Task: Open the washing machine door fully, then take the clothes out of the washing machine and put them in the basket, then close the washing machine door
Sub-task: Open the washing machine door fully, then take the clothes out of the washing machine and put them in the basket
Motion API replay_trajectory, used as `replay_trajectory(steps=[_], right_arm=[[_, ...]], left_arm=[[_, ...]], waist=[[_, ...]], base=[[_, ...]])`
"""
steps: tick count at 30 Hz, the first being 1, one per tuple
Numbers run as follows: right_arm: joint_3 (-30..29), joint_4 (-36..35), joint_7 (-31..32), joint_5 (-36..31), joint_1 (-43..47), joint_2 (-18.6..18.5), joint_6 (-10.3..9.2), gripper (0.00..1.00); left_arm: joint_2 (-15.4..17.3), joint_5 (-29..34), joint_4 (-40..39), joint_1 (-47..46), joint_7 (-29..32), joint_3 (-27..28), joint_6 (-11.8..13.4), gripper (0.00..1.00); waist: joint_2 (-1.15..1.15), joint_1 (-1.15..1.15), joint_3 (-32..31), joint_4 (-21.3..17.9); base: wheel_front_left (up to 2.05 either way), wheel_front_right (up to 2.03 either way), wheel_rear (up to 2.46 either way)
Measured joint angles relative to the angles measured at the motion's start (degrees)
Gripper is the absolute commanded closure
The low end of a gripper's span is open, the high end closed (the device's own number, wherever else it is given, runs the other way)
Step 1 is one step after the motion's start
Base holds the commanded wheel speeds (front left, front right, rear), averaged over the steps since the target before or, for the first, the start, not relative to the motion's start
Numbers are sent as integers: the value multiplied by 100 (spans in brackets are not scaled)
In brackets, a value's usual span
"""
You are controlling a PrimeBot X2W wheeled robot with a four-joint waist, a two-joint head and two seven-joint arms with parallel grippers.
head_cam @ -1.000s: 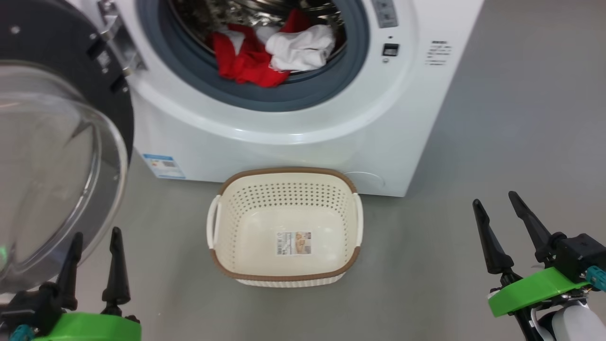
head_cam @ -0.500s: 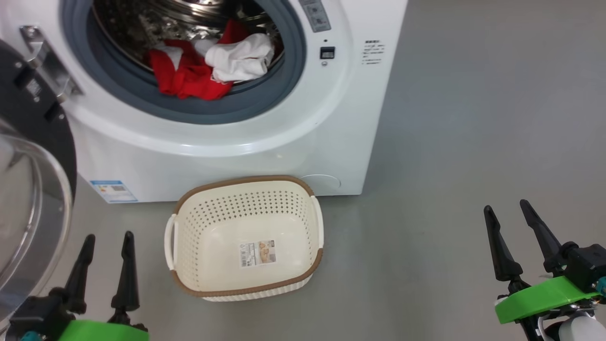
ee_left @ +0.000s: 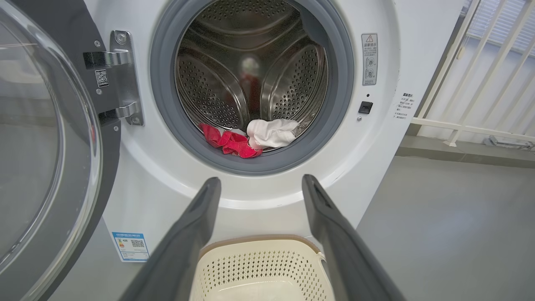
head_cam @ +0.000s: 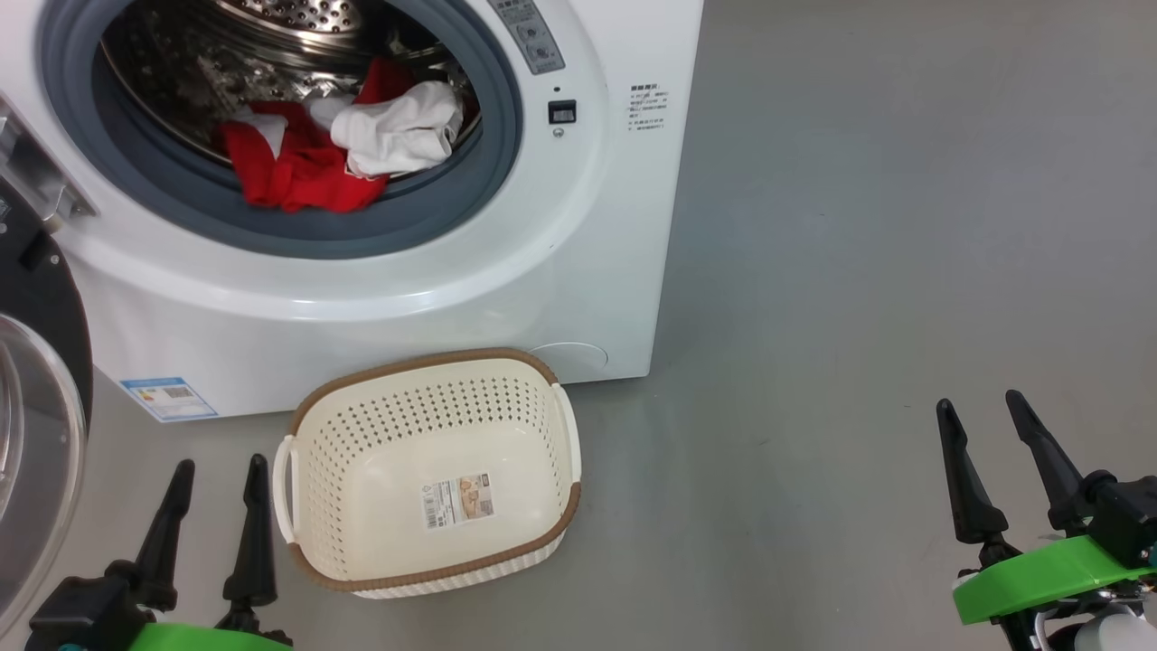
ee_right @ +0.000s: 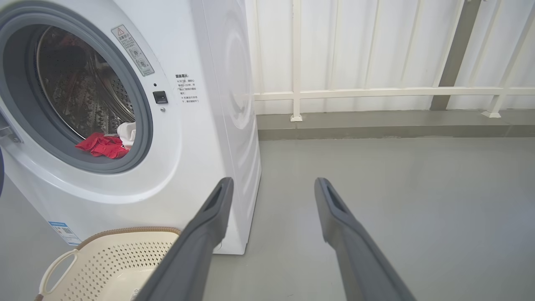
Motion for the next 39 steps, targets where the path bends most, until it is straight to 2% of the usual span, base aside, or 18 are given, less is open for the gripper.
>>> replay_trajectory(steps=[39], right_arm=[[-16, -53, 0, -19, 1, 44, 0, 0]], left_arm=[[-69, 1, -65, 1, 0, 53, 0, 0]], waist=[[0, 0, 25, 98]], base=[[5, -7, 2]])
